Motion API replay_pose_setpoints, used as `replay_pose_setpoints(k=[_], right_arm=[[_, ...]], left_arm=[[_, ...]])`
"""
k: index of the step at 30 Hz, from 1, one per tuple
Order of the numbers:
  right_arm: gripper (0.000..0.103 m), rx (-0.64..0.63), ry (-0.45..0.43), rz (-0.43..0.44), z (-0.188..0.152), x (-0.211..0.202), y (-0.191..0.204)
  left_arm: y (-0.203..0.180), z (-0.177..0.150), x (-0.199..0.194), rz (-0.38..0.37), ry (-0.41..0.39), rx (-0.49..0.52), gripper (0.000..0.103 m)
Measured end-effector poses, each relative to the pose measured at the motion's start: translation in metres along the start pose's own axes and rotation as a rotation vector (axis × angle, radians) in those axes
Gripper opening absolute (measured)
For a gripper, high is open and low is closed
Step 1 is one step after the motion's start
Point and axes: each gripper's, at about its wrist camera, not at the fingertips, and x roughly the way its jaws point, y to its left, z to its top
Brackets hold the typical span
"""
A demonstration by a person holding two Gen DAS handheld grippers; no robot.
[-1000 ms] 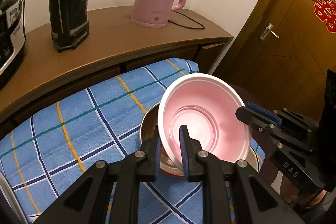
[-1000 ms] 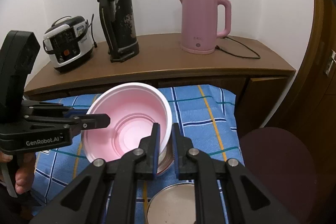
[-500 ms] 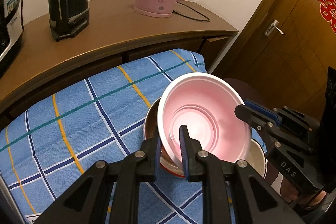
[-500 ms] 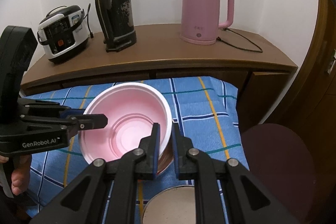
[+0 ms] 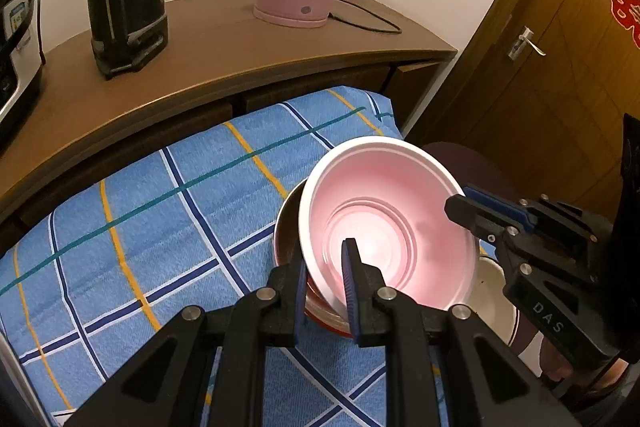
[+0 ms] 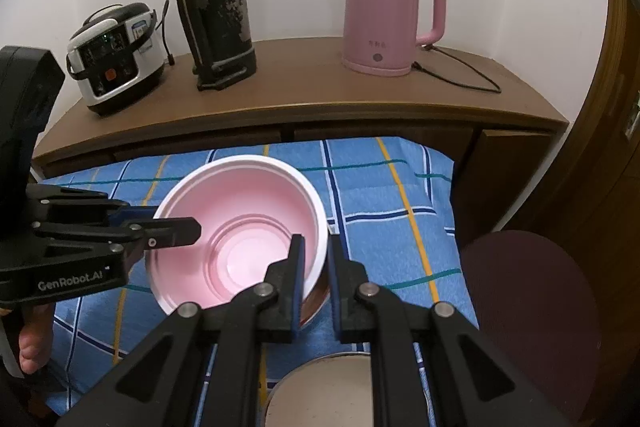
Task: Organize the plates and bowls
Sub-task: 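Lower the pink bowl into the steel bowl with both grippers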
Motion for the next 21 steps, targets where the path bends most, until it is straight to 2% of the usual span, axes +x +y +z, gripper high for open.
replay_pose_setpoints(k=[21], right_arm=[[0.012,-0.001,0.03,0.002,-0.003,0.013,-0.004]], left_arm=[[0.0,0.001,0.01,0.005,0.028,0.005,0.019]])
